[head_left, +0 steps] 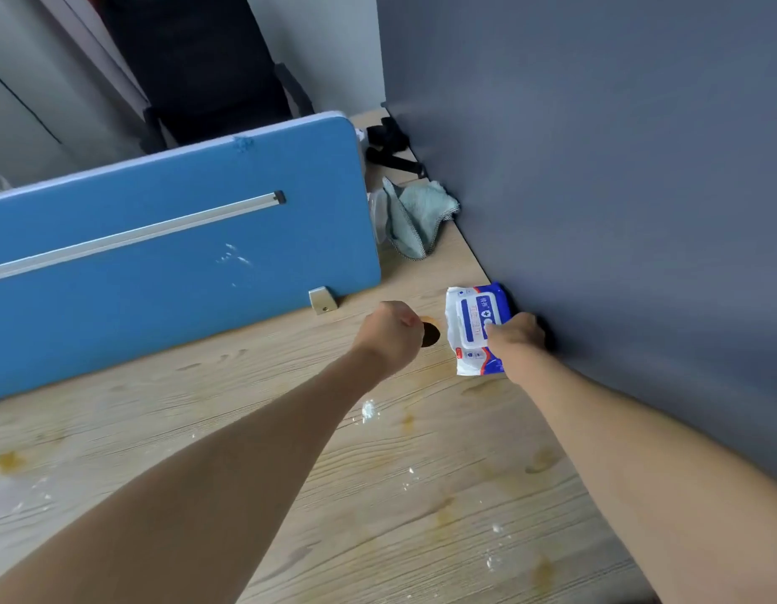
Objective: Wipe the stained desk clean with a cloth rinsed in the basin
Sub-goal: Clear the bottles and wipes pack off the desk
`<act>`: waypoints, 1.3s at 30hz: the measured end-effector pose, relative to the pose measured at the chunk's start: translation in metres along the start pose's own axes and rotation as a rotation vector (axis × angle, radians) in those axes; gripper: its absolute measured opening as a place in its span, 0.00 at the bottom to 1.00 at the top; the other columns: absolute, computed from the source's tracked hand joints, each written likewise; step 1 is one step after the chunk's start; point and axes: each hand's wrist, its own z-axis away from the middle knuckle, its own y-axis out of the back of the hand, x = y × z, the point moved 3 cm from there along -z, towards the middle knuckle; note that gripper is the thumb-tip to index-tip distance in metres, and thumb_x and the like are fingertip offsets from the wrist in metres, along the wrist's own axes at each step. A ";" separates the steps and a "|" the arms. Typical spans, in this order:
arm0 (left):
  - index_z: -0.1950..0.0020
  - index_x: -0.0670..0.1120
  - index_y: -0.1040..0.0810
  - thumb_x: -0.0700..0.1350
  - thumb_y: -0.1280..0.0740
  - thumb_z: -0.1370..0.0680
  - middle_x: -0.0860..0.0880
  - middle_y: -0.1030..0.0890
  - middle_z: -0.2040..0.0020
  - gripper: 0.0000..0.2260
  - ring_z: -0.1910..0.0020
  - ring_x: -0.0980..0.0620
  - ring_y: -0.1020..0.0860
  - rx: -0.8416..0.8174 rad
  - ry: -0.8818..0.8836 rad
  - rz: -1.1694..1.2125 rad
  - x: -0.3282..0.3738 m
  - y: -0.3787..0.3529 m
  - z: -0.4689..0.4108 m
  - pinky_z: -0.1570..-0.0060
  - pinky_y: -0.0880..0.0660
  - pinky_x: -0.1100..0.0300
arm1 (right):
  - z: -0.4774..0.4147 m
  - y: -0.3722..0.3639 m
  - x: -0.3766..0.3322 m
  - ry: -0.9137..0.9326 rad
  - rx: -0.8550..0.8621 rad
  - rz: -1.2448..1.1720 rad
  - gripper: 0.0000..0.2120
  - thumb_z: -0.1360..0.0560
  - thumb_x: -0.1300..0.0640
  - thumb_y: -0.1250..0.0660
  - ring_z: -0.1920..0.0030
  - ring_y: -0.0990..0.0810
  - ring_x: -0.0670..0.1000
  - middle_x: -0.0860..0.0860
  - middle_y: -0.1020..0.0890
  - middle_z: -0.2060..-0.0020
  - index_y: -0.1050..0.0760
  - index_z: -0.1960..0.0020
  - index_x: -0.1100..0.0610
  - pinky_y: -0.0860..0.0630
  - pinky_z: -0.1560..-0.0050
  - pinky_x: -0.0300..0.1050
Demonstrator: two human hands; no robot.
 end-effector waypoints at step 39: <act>0.53 0.43 0.25 0.50 0.47 0.15 0.44 0.19 0.60 0.17 0.68 0.51 0.21 1.135 0.431 0.884 -0.506 0.481 0.624 0.68 0.23 0.58 | 0.907 -0.363 -0.152 0.461 -1.533 -0.122 0.10 0.22 0.60 0.30 0.58 0.14 0.59 0.61 0.14 0.53 0.20 0.42 0.62 0.17 0.63 0.53</act>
